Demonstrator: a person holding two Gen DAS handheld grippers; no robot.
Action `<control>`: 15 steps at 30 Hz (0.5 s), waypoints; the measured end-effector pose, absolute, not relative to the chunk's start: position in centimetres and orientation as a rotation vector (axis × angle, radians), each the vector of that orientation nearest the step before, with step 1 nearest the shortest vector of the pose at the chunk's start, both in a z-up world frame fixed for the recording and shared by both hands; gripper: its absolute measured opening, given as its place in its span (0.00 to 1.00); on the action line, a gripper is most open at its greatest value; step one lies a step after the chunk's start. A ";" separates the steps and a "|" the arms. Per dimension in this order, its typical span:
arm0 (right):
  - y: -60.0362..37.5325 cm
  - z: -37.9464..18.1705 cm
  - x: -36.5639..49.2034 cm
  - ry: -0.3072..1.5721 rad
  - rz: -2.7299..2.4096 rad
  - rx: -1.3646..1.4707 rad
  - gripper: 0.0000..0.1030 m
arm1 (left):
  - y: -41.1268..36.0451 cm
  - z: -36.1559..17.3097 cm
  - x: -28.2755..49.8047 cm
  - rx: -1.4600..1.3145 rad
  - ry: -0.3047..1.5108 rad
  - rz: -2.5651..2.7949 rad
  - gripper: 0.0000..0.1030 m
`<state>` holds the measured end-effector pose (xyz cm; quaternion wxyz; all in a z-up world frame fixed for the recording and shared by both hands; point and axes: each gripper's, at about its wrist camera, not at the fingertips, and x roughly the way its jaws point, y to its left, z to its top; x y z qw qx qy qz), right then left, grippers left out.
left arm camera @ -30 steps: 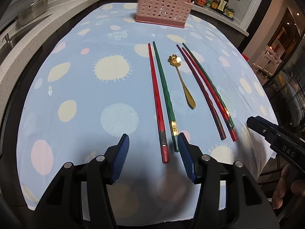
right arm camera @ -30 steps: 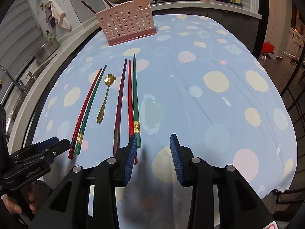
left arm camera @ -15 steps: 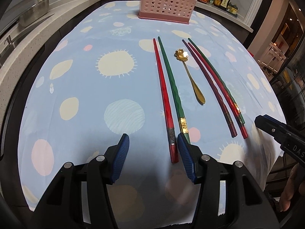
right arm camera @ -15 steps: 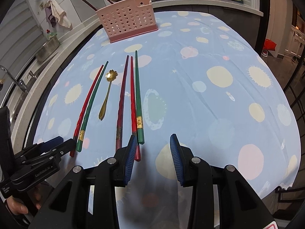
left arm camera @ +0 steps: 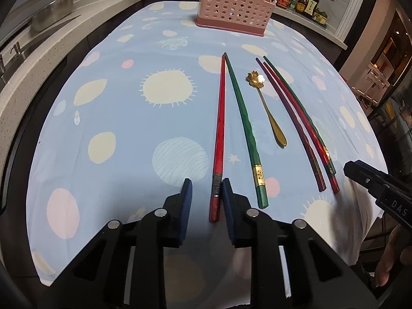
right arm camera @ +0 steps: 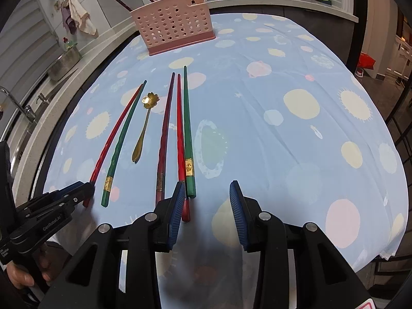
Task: Organize utensils
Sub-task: 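Move the left tool to a red chopstick while the right tool approaches a green chopstick, then close the left tool on the red chopstick while the right tool grasps the green chopstick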
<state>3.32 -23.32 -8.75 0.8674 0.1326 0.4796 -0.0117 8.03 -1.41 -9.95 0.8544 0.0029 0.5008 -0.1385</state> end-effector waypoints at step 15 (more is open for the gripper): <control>-22.7 -9.9 5.4 1.011 -0.023 0.226 0.28 | -1.6 -10.0 7.9 0.006 1.052 -0.294 0.18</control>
